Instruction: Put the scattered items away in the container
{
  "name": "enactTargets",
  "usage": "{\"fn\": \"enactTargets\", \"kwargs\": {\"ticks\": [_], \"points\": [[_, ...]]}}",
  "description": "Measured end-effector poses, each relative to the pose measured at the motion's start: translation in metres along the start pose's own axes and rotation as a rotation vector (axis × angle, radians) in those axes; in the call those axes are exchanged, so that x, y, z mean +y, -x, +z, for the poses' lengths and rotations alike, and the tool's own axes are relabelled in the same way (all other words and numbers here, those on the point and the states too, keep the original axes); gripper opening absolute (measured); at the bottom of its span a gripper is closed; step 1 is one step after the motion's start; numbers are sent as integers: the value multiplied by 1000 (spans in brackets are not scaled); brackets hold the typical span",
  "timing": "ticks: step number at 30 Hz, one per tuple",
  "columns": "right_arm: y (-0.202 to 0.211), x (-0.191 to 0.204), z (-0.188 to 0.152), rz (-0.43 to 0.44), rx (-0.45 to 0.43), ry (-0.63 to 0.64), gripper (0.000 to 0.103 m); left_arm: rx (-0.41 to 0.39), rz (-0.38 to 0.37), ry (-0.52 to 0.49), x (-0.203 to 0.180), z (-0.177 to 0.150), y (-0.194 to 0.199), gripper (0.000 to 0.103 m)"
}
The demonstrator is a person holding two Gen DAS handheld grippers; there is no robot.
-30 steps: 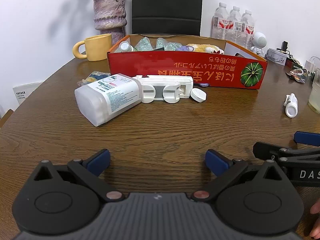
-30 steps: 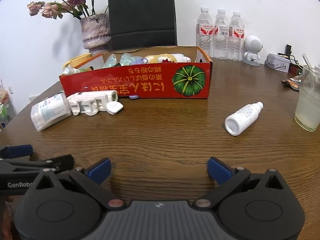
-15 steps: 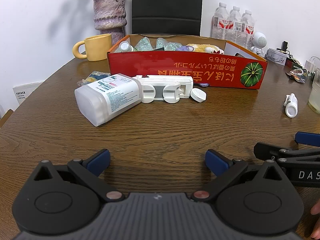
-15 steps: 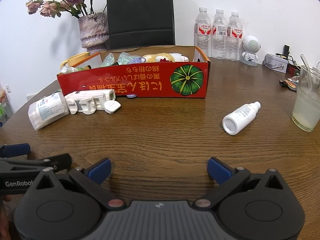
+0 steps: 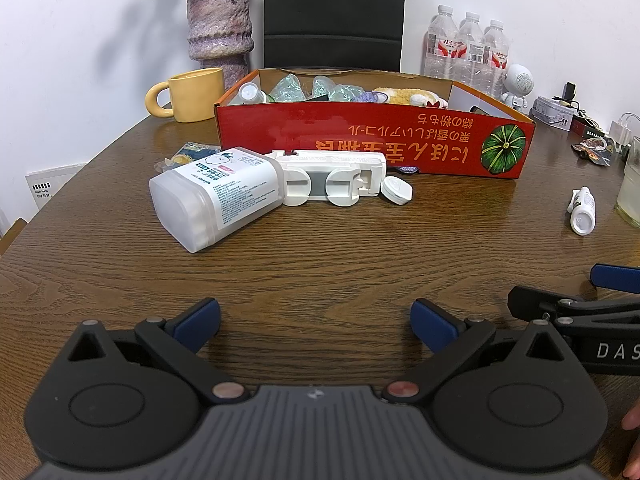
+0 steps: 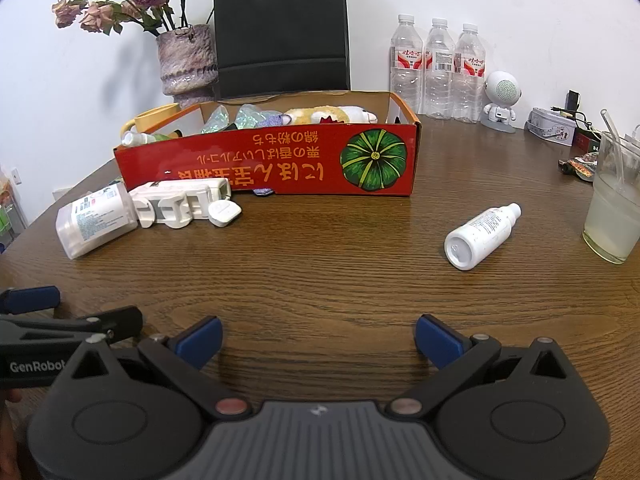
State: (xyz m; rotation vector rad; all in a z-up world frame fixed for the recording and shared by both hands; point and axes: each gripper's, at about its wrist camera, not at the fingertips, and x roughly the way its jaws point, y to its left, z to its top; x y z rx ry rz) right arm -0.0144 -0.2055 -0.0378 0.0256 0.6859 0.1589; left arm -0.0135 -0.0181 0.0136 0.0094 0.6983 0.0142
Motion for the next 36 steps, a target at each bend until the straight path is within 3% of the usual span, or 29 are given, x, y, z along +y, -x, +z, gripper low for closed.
{"fn": "enactTargets", "kwargs": {"ticks": [26, 28, 30, 32, 34, 36], "points": [[-2, 4, -1, -47, 14, 28, 103, -2, -12, -5, 4, 2, -1, 103], [-3, 5, 0, -33, 14, 40, 103, -16, -34, -32, 7, 4, -2, 103], [-5, 5, 4, -1, 29, 74, 103, -77, -46, -90, 14, 9, 5, 103], [-6, 5, 14, 14, 73, 116, 103, -169, 43, -151, 25, 23, 16, 103], [-2, 8, 26, 21, 57, 157, 103, -238, 111, -162, 42, 41, 19, 103], [-1, 14, 43, 72, 5, 225, 103, -187, 41, -178, 58, 59, 5, 103]]}}
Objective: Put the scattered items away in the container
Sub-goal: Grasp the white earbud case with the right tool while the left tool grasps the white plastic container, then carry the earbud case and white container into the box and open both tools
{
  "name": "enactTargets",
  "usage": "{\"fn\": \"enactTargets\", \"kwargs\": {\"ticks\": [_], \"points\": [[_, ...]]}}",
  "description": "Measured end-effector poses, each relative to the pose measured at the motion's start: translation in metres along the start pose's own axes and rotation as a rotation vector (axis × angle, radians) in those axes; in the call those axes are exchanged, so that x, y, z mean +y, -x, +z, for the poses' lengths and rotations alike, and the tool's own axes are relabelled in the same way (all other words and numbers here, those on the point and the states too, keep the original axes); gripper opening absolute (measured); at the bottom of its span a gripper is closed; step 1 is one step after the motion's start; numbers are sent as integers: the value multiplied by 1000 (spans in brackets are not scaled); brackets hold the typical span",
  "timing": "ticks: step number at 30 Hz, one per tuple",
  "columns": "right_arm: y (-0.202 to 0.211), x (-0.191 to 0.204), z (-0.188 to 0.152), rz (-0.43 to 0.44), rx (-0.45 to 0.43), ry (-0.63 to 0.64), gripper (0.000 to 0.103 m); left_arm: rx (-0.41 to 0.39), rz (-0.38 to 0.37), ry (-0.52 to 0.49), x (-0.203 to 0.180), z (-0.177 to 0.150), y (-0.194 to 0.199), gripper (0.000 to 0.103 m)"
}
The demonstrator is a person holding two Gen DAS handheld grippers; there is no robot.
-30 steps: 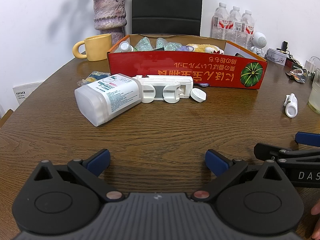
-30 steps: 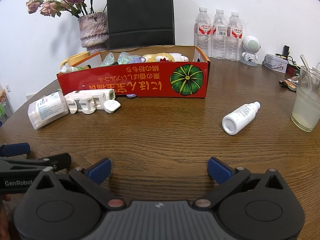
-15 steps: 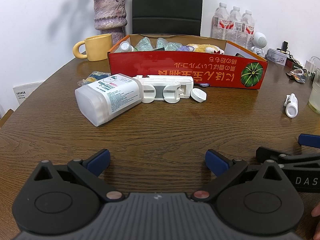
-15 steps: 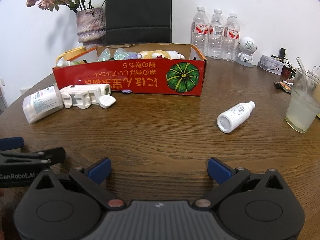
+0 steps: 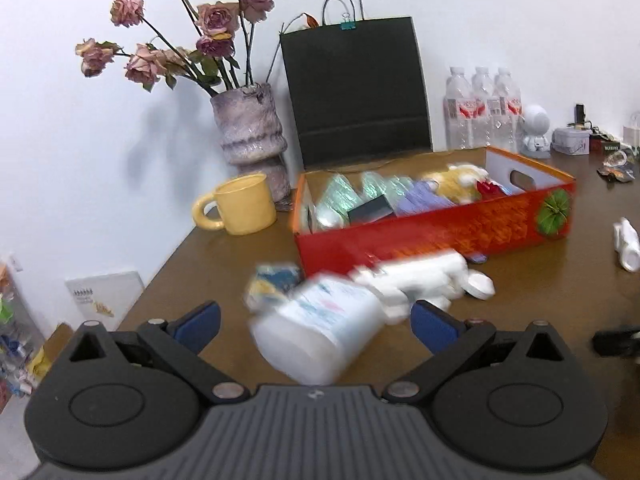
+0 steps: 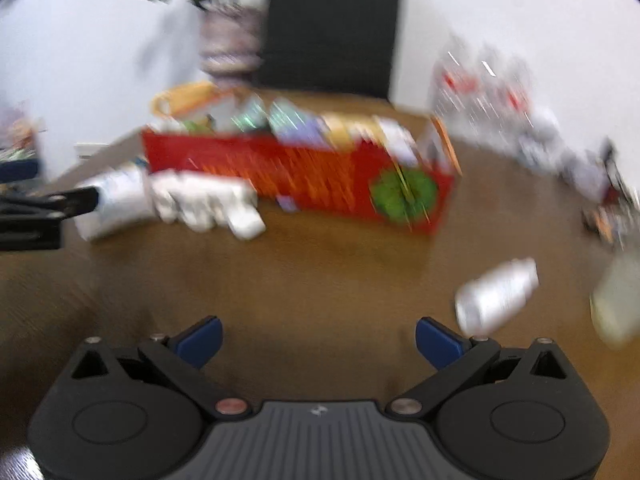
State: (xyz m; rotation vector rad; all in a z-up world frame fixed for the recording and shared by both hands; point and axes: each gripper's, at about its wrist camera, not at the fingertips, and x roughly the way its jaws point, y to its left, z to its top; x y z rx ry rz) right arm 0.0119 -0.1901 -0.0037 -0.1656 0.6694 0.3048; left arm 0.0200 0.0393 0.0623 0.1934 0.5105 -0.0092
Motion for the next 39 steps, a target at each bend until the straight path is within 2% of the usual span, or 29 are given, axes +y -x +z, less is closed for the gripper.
{"fn": "enactTargets", "kwargs": {"ticks": [2, 3, 4, 6, 8, 10, 12, 14, 15, 16, 17, 19, 21, 23, 25, 30, 35, 39], "points": [[-16, 1, 15, 53, -47, 43, 103, 14, -74, -22, 10, 6, -15, 103], [-27, 2, 23, 78, -68, 60, 100, 19, -110, -33, 15, 8, -22, 103], [-39, 3, 29, 101, -81, 81, 93, 32, -123, -36, 17, 9, -27, 103], [-65, 8, 36, 134, -57, 139, 83, 64, -136, -38, 19, 10, -38, 103], [-84, 10, 41, 163, -24, 171, 79, 98, -158, -15, 23, 8, -47, 103], [-97, 6, 43, 225, -20, 143, 73, 121, -185, 7, 26, 5, -53, 103], [-105, 2, 45, 281, -14, 115, 73, 133, -219, 34, 30, 1, -55, 103], [-109, 1, 45, 286, -28, 115, 68, 147, -246, 56, 33, -2, -57, 91], [-109, -1, 45, 291, -33, 105, 62, 155, -254, 61, 33, -3, -58, 86], [-110, -2, 45, 296, -38, 95, 56, 163, -263, 66, 33, -4, -59, 77], [-110, -4, 45, 304, -42, 86, 52, 167, -270, 71, 33, -4, -57, 75], [-107, -2, 43, 321, -47, 97, 37, 172, -296, 83, 30, -6, -48, 70], [-103, 4, 41, 329, -50, 123, 28, 161, -340, 90, 25, -7, -37, 71], [-99, 9, 38, 335, -55, 148, 27, 158, -348, 80, 18, -8, -33, 72], [-94, 15, 35, 333, -61, 176, 27, 170, -320, 69, 11, -9, -36, 69], [-79, 23, 29, 303, -90, 230, 27, 188, -304, 116, 0, -14, -31, 67], [-50, 3, 37, 301, -171, 139, 27, 117, -297, 194, 1, -8, -5, 67], [-34, -23, 63, 272, -238, 28, 27, 38, -324, 249, 13, 34, 11, 67]]}}
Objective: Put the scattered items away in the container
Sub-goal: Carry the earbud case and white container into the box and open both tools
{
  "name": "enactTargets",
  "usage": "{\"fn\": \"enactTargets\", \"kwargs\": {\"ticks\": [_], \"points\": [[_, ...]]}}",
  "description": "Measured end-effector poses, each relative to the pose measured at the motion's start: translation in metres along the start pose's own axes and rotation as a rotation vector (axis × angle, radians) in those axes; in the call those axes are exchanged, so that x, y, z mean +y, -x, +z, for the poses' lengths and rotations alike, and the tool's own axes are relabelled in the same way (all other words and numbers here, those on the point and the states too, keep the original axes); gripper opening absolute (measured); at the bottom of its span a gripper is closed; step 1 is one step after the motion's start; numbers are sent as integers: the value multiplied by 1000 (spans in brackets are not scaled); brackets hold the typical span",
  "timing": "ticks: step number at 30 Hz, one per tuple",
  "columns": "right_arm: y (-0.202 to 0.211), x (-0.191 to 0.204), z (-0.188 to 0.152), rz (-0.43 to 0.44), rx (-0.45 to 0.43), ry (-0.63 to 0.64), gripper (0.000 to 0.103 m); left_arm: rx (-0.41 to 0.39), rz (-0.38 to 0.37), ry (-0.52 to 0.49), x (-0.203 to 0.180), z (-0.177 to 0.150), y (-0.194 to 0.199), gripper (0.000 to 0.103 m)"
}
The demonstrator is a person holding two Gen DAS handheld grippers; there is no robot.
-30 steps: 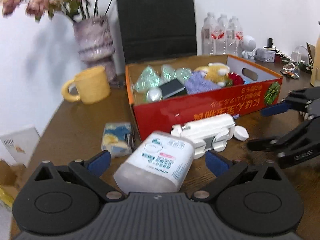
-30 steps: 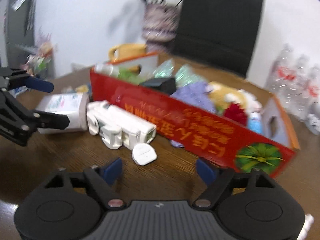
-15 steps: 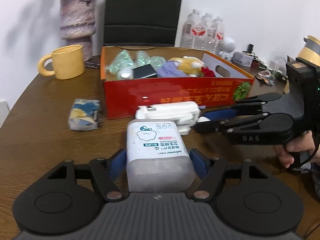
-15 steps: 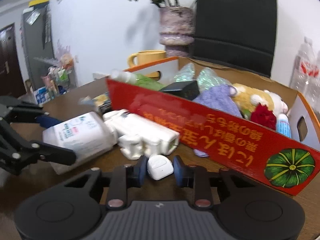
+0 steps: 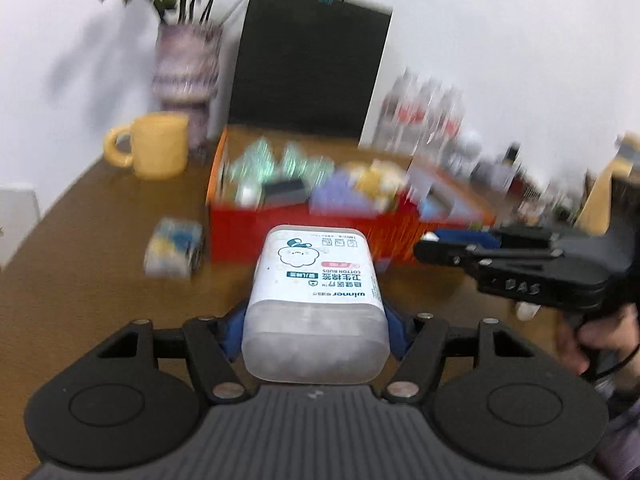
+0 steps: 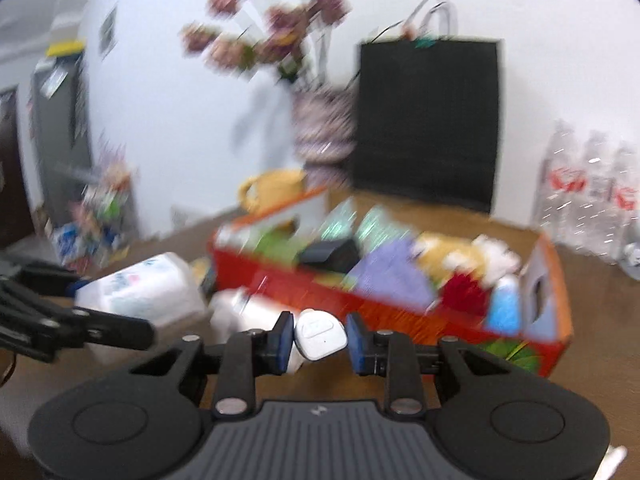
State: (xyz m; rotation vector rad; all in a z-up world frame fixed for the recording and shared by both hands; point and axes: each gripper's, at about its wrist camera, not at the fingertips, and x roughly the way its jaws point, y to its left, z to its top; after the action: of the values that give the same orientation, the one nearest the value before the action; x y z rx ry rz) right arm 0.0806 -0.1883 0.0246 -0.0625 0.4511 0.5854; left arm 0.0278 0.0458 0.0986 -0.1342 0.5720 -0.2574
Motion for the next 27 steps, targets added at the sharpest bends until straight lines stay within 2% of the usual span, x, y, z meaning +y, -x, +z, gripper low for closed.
{"fn": "enactTargets", "kwargs": {"ticks": [3, 4, 8, 11, 14, 19, 20, 21, 22, 26, 27], "points": [[-6, -21, 34, -50, -10, -94, 28, -20, -4, 24, -9, 46, -17, 67], [-11, -29, 45, -69, 0, -128, 28, -2, -1, 22, -13, 62, -32, 67], [-51, -62, 67, -137, 114, -263, 28, 77, 25, 14, -36, 98, -105, 67], [-66, -92, 61, -138, 174, -365, 28, 121, 5, 70, -44, 99, -152, 67], [-68, -113, 54, -183, 224, -380, 28, 154, -27, 99, -45, 89, -182, 67], [-69, -130, 51, -207, 279, -386, 28, 256, 29, 57, -44, 75, -206, 68], [-70, -128, 51, -213, 301, -372, 31, 271, 29, 58, -44, 75, -207, 68], [-71, -127, 50, -223, 321, -358, 44, 286, 26, 62, -45, 75, -209, 70], [-72, -126, 50, -235, 335, -350, 51, 287, 16, 69, -45, 75, -207, 75], [-72, -122, 52, -244, 334, -347, 56, 275, 46, 90, -46, 78, -200, 80], [-69, -121, 54, -253, 331, -353, 63, 269, 50, 97, -45, 79, -197, 80]]}}
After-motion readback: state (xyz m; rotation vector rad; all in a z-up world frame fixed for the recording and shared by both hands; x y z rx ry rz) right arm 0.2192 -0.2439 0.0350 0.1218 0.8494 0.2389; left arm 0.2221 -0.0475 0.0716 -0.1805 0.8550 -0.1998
